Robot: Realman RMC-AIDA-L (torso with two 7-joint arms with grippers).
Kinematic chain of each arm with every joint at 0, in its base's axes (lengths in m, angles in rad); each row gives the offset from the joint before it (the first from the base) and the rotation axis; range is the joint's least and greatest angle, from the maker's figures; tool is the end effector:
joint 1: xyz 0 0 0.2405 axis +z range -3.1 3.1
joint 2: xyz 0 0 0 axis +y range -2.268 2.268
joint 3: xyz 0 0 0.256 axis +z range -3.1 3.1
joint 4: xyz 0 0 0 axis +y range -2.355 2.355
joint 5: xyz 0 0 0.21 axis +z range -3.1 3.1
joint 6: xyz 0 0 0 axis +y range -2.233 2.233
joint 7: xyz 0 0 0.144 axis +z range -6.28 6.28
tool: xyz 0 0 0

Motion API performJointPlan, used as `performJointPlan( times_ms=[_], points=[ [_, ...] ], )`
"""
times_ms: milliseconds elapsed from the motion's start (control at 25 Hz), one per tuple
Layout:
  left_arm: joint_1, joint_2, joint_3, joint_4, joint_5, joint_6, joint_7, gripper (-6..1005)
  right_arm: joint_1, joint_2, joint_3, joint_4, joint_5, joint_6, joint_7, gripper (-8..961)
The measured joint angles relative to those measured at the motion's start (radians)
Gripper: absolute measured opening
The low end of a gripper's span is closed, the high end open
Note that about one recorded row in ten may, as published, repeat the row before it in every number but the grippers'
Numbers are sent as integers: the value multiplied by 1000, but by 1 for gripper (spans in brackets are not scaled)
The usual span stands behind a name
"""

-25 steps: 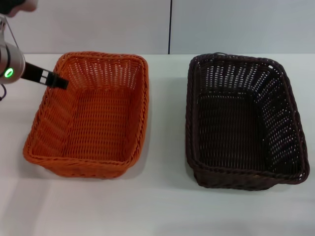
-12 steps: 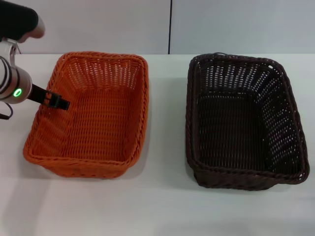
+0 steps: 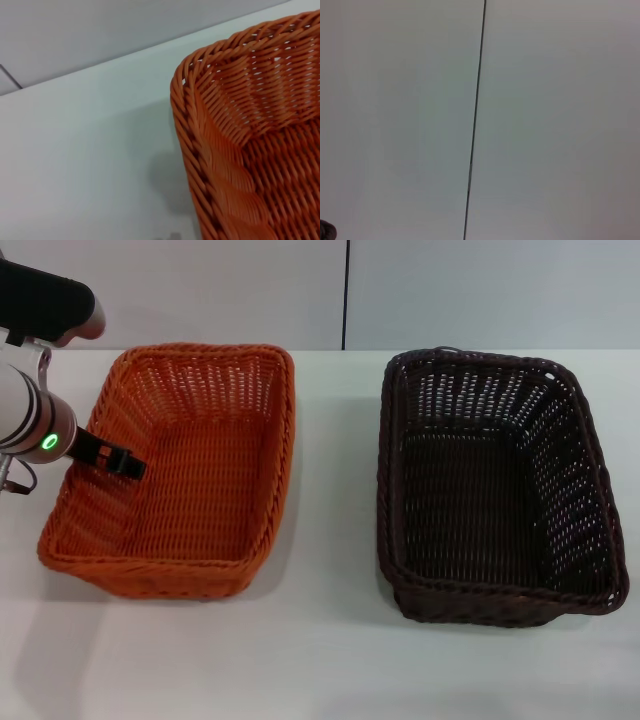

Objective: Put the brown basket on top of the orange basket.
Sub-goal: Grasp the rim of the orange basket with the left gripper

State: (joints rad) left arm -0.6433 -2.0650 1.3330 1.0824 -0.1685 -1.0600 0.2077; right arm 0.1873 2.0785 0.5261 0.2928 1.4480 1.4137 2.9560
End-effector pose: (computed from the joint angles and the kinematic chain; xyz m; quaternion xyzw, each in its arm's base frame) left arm -0.2457 0.4206 0.0261 -0.7815 -0.4283 0.1554 0.4262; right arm 0.3753 0.2382 0.0089 -0.5665 0.2297 0.2244 0.7589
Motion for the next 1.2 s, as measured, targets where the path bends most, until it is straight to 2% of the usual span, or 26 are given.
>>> performJointPlan(
  times_ms=[400,720,1200],
  points=[
    [-16,2,1,14,3,-33,35,719,7,0,9,-1,0,-1,0,824],
    [-17,3,-6,26,6,-38,36,367,17,-2,11,-2,2,-2,0,823],
    [-8,3,-2,96,51,-106,39,320,20,-3,10,-4,0,9,0,823]
  ],
)
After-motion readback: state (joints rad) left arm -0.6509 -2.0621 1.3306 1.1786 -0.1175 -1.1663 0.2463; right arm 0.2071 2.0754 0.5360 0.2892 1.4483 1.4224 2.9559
